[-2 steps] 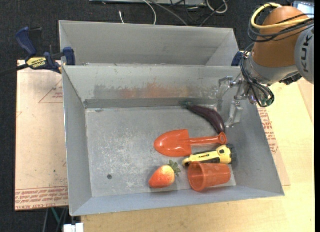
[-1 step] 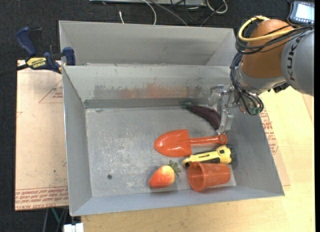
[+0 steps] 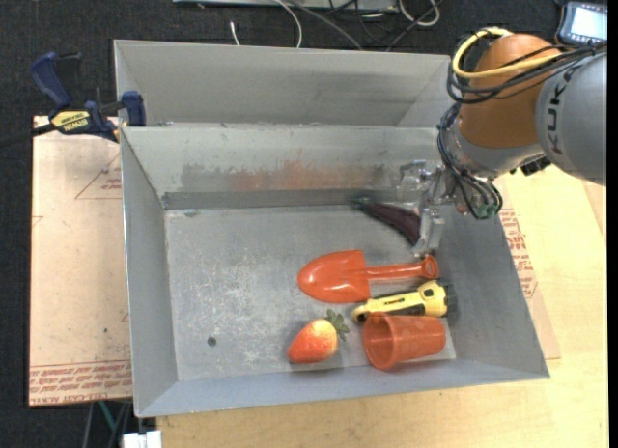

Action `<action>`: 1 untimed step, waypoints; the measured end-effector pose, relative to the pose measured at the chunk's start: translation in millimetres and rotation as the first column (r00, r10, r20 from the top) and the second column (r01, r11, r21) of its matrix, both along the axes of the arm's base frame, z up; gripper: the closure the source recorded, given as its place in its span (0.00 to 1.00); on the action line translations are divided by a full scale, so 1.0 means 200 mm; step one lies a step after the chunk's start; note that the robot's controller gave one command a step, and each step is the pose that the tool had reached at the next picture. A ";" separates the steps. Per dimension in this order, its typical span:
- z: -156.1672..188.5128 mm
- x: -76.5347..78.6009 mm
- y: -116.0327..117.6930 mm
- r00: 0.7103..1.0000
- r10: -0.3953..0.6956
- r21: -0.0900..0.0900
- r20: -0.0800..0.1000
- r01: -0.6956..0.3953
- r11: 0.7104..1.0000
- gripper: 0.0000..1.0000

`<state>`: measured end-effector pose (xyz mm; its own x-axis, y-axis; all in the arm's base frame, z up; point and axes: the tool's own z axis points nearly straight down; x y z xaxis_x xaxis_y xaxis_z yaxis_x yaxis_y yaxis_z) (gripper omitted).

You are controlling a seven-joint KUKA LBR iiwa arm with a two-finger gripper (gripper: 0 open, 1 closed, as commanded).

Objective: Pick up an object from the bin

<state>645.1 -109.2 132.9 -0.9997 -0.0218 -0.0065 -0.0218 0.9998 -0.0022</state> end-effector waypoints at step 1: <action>-0.31 -0.16 -0.09 0.999 0.050 0.002 0.000 -0.050 0.999 0.00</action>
Offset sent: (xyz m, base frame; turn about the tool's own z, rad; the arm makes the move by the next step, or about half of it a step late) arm 0.0033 0.0130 -0.0503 0.0045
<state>612.6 -128.2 70.9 -0.9974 -0.0722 -0.0063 -0.0722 0.9974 -0.0003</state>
